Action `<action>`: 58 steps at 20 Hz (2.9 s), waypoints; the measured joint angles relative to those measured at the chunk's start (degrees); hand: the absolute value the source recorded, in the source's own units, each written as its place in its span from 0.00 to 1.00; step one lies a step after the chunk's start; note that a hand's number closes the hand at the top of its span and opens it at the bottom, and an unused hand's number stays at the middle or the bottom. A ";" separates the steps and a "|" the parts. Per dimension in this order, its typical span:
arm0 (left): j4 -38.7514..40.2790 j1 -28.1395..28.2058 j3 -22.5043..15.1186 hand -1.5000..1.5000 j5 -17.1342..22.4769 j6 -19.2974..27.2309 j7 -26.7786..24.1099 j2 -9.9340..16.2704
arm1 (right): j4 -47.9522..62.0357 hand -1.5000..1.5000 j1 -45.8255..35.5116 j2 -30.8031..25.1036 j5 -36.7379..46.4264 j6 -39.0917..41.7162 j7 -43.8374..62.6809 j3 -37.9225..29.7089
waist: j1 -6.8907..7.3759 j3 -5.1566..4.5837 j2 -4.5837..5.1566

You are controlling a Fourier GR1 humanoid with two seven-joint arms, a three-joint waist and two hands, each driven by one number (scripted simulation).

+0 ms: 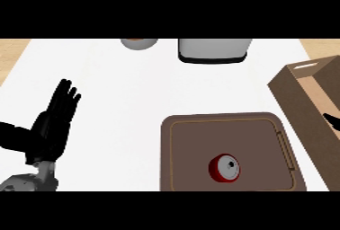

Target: Pick the can from the tray and place it in the cardboard box

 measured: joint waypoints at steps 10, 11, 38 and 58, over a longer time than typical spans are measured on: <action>-0.10 -0.71 1.87 0.50 -0.52 -1.87 1.40 -0.67 | -16.83 0.00 -5.73 0.32 -8.97 6.24 25.78 3.65 | 0.56 0.10 0.12; 0.05 -1.13 1.86 0.50 -0.97 -1.81 1.50 -1.06 | -17.35 0.00 -6.83 1.69 -7.97 5.73 27.40 5.28 | 0.62 0.12 0.14; -0.20 -1.12 7.27 0.50 -6.80 -7.11 4.09 -7.07 | -13.41 0.00 -13.51 25.51 14.68 8.83 40.18 18.36 | 0.58 0.19 0.16; -2.59 -0.07 9.87 0.50 -10.84 -10.10 5.83 -10.46 | -5.54 0.00 -10.01 33.51 28.88 10.01 32.12 20.98 | 0.58 0.18 0.14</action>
